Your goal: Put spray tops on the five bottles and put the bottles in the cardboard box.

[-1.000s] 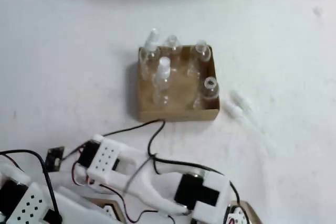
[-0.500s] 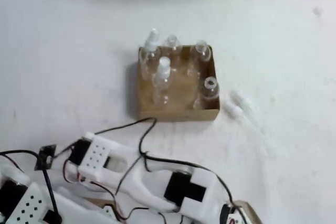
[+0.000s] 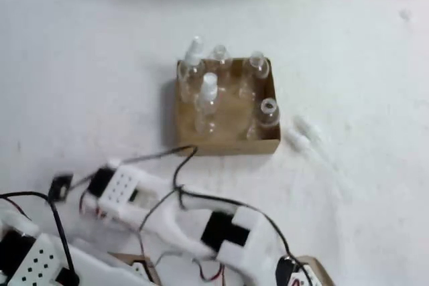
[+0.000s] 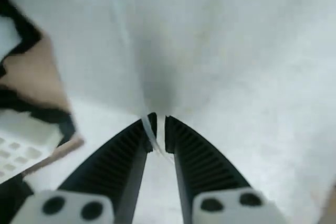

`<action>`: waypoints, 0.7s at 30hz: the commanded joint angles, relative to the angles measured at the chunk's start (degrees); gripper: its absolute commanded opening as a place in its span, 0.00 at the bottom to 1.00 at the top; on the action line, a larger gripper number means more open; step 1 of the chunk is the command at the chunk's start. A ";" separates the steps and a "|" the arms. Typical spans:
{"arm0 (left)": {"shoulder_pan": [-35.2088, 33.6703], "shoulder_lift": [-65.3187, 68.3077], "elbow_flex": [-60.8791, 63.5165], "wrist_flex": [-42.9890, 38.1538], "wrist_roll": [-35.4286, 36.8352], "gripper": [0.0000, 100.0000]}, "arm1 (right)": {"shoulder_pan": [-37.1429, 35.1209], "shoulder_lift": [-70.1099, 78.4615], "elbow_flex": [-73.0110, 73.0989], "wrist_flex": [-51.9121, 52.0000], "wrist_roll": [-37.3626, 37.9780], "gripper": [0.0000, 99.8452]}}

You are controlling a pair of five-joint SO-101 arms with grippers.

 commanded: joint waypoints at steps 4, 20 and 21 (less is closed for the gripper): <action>-0.22 -0.75 1.85 -0.35 0.09 0.07 | 13.58 -0.31 -8.97 0.84 -0.09 0.02; -0.40 -0.75 2.73 0.26 0.44 0.07 | 8.66 -0.84 -18.73 9.80 6.07 0.18; -0.48 -0.75 3.08 0.26 0.44 0.07 | 7.78 -0.84 -19.78 9.63 5.19 0.24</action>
